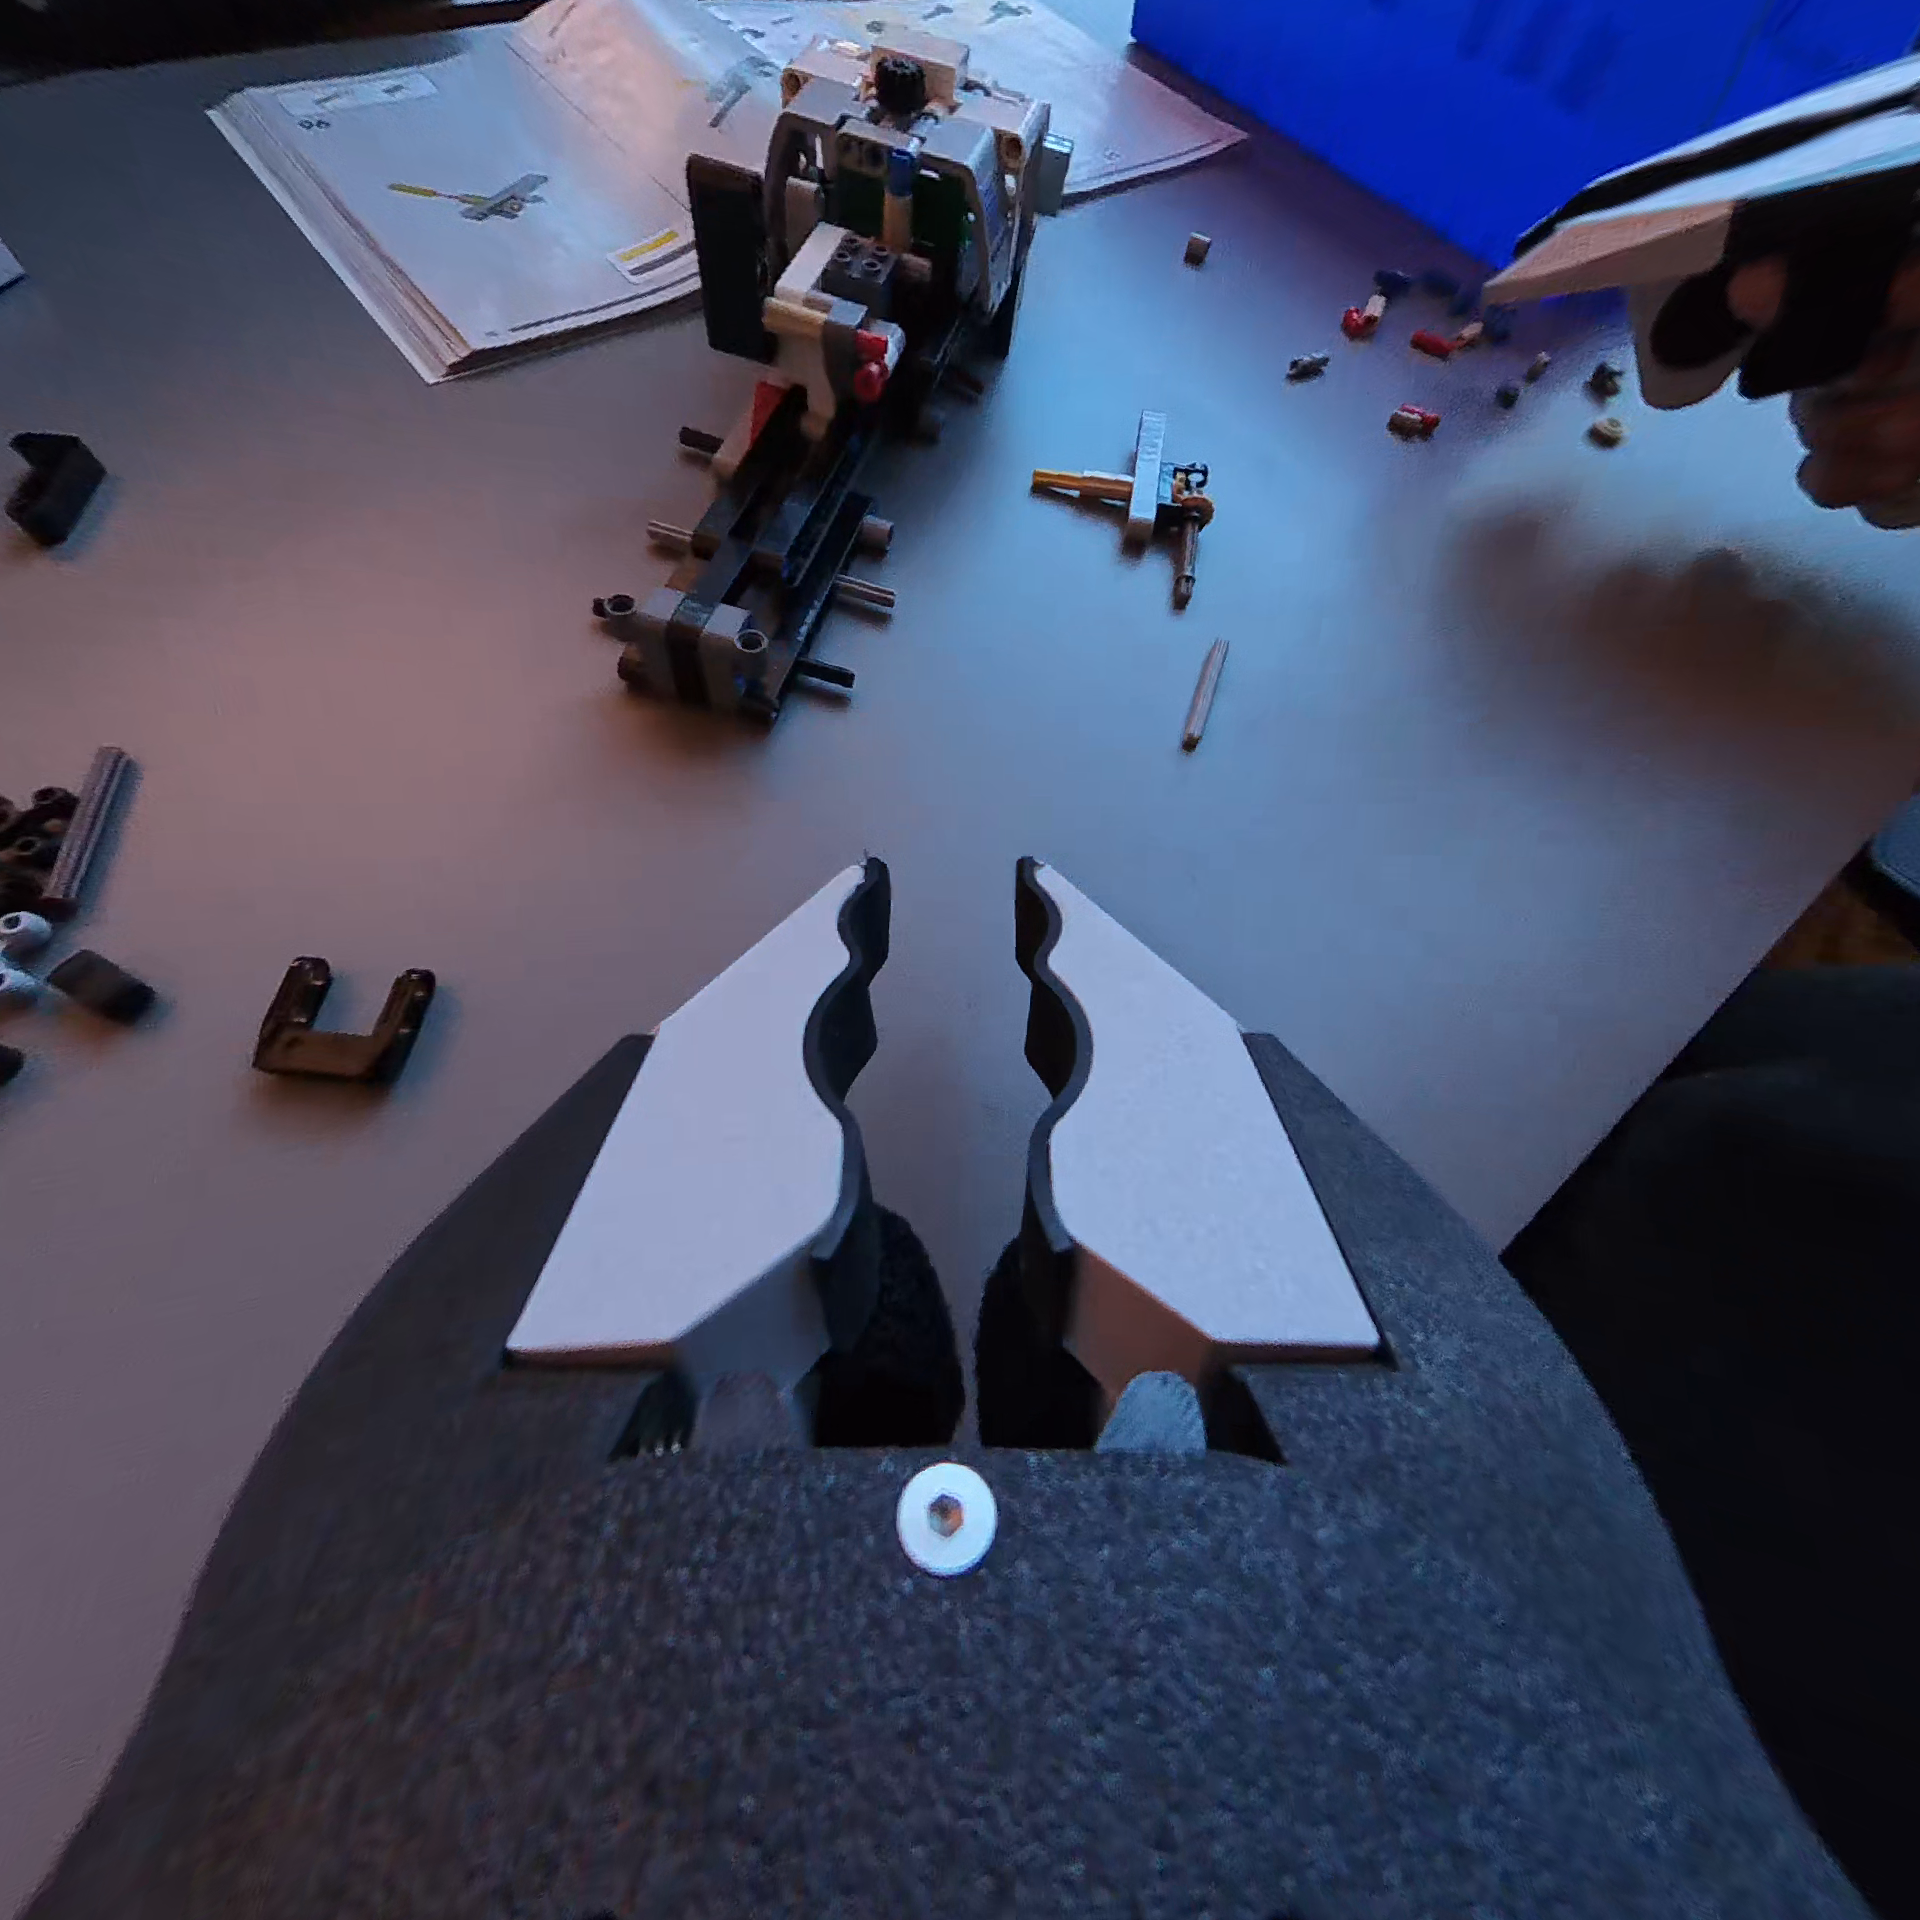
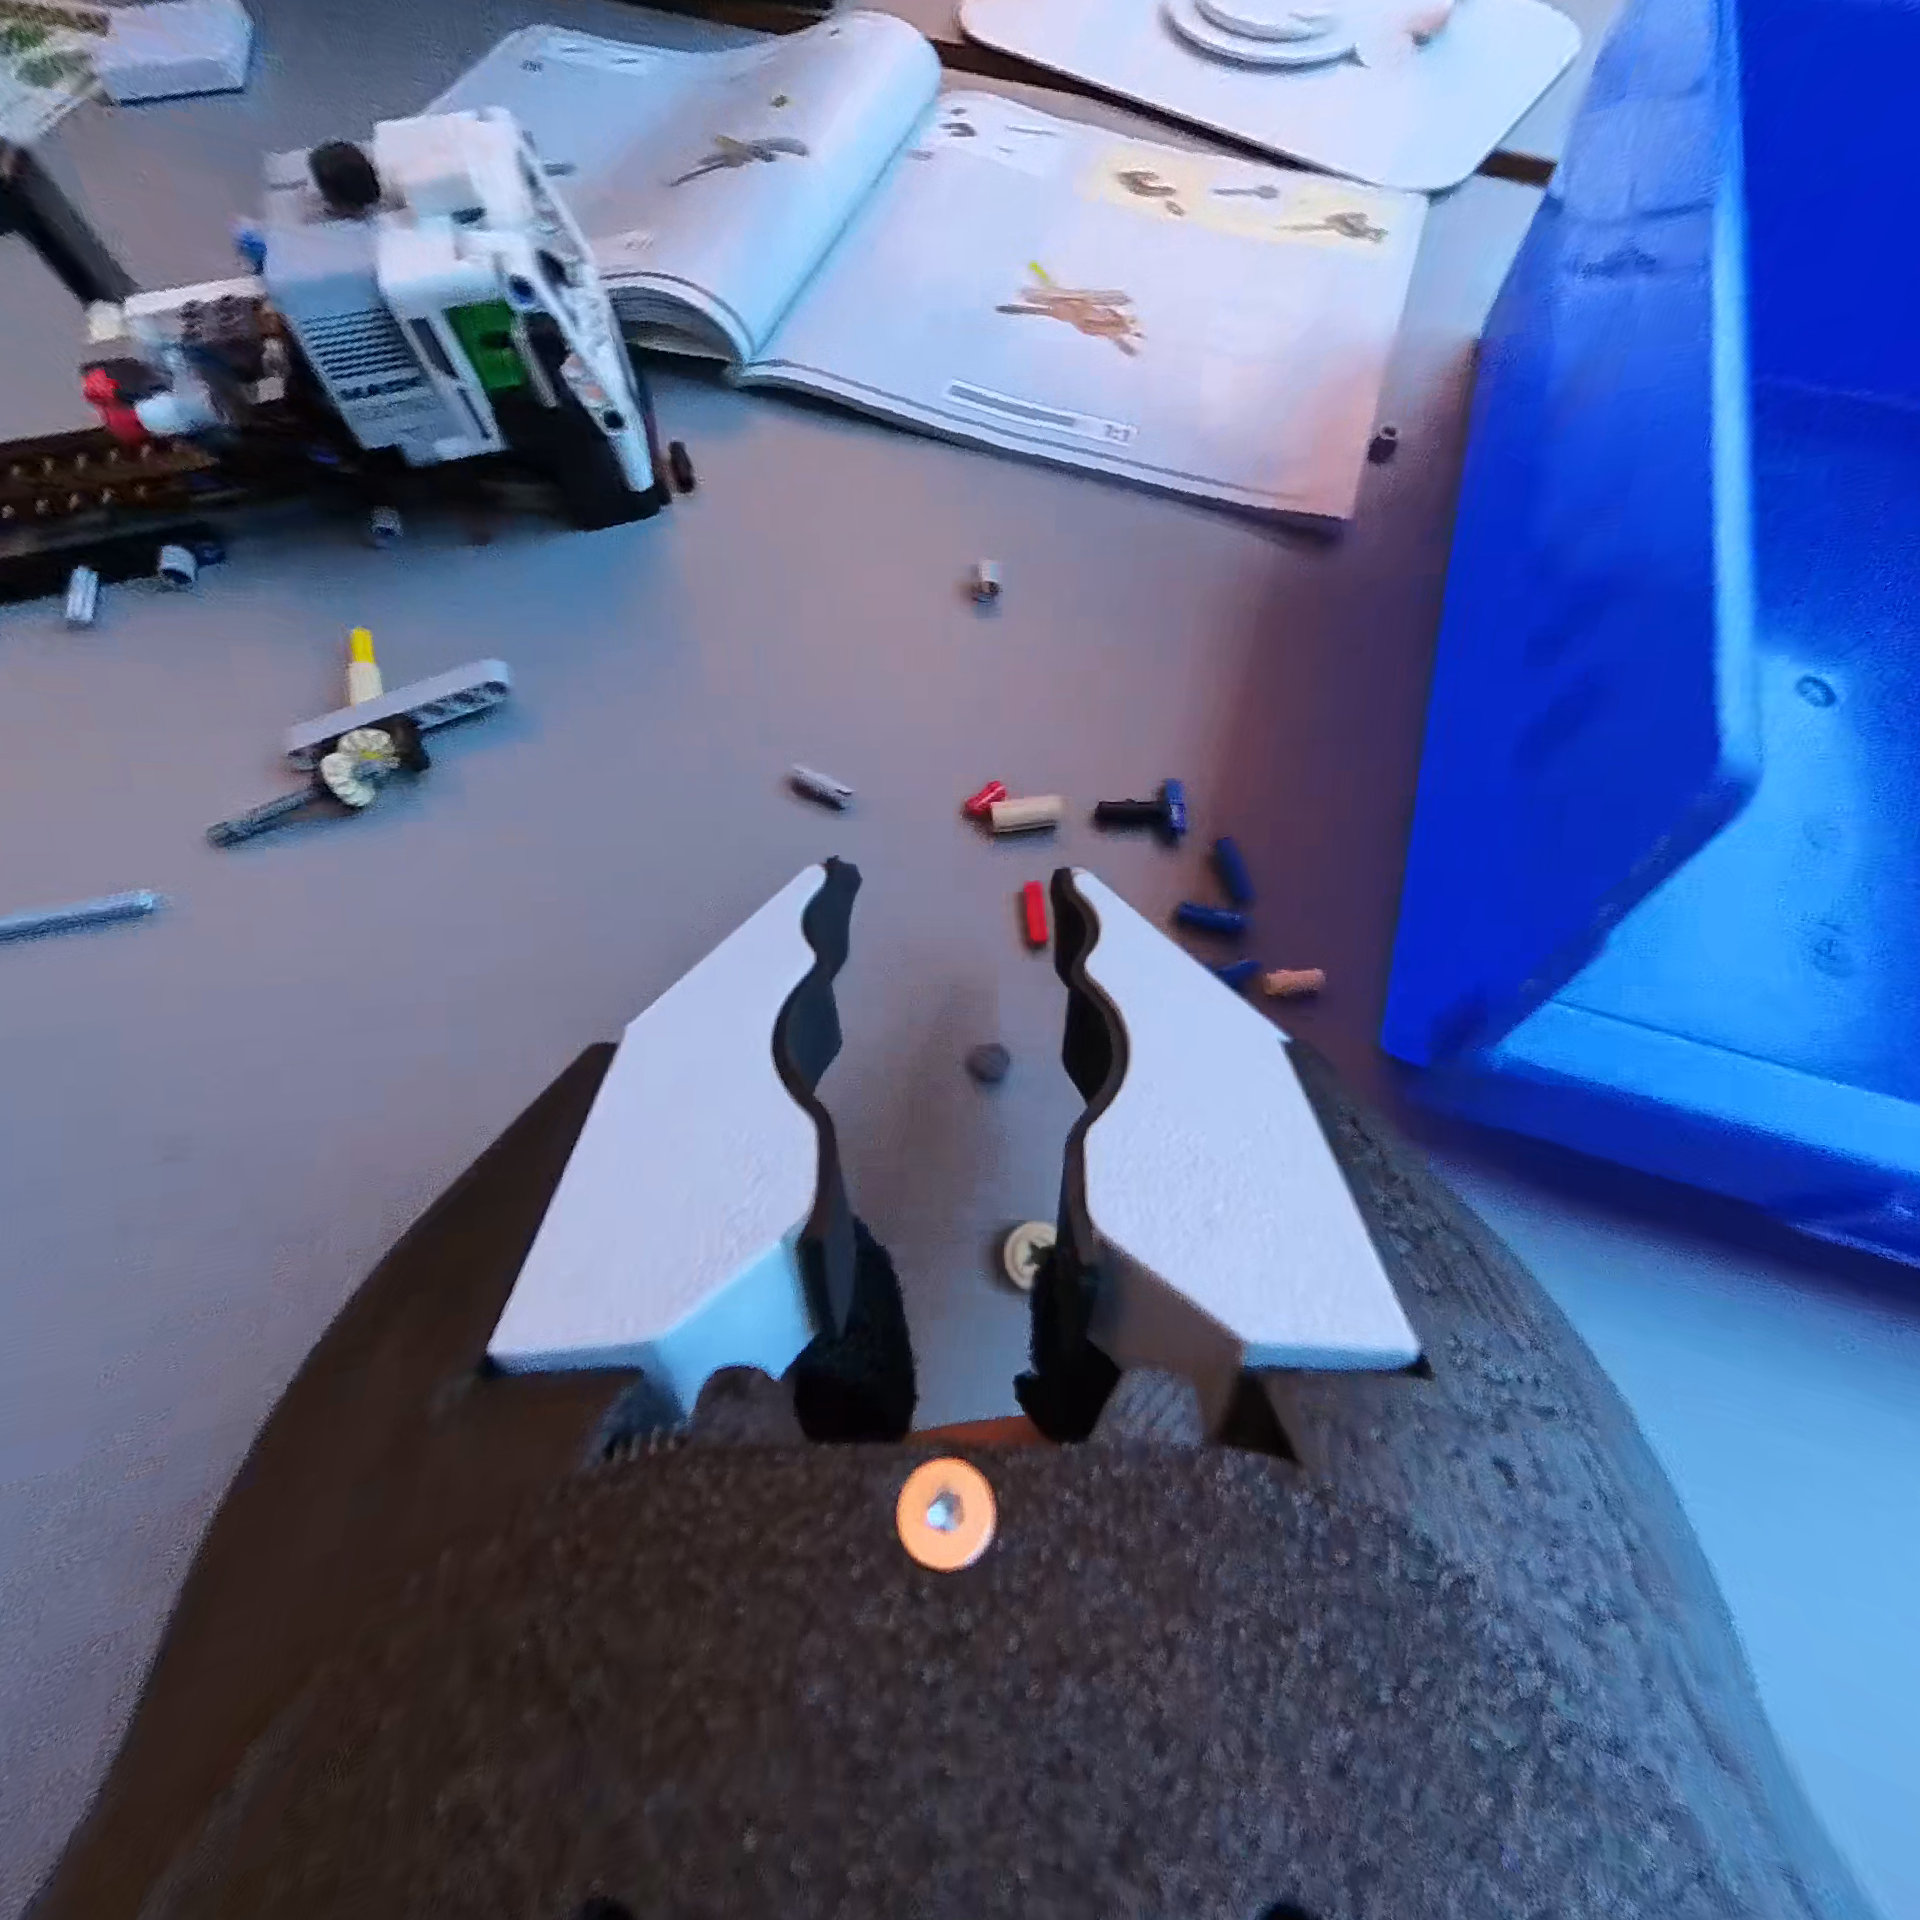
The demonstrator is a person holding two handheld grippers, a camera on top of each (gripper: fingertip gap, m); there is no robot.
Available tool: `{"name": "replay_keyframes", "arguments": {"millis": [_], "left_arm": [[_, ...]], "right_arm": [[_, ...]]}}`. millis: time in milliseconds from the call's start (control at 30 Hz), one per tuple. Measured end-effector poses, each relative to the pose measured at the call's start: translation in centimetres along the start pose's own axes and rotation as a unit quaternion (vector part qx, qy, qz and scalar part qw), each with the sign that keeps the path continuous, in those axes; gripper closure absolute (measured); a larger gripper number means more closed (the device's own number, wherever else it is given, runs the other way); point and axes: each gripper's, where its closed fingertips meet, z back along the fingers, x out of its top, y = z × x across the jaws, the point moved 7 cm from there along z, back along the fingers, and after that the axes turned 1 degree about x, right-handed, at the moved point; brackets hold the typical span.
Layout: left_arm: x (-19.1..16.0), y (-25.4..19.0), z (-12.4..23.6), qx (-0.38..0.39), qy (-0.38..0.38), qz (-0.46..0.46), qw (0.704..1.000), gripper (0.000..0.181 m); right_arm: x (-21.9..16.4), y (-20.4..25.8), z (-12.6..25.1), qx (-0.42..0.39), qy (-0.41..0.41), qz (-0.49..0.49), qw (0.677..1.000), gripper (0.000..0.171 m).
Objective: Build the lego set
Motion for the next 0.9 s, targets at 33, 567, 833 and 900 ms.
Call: {"name": "replay_keyframes", "arguments": {"millis": [33, 567, 833, 900], "left_arm": [[0.0, 0.0, 0.0, -0.007, 0.001, -0.001, 1.000, 0.159], [2.4, -0.7, -2.5, -0.067, -0.006, -0.043, 0.997, 0.160], [3.3, -1.5, -3.3, -0.086, -0.005, -0.059, 0.994, 0.161], [3.3, -1.6, -3.3, -0.085, -0.006, -0.061, 0.995, 0.161]], "right_arm": [[0.0, -0.4, -0.1, 0.001, 0.002, -0.006, 1.000, 0.134], [-3.8, -3.1, 5.2, -0.019, 0.046, -0.028, 0.998, 0.141], [-5.9, -1.4, 4.2, 0.015, 0.076, -0.002, 0.997, 0.147], [-5.6, -1.6, 4.0, 0.022, 0.072, -0.011, 0.997, 0.148]]}}
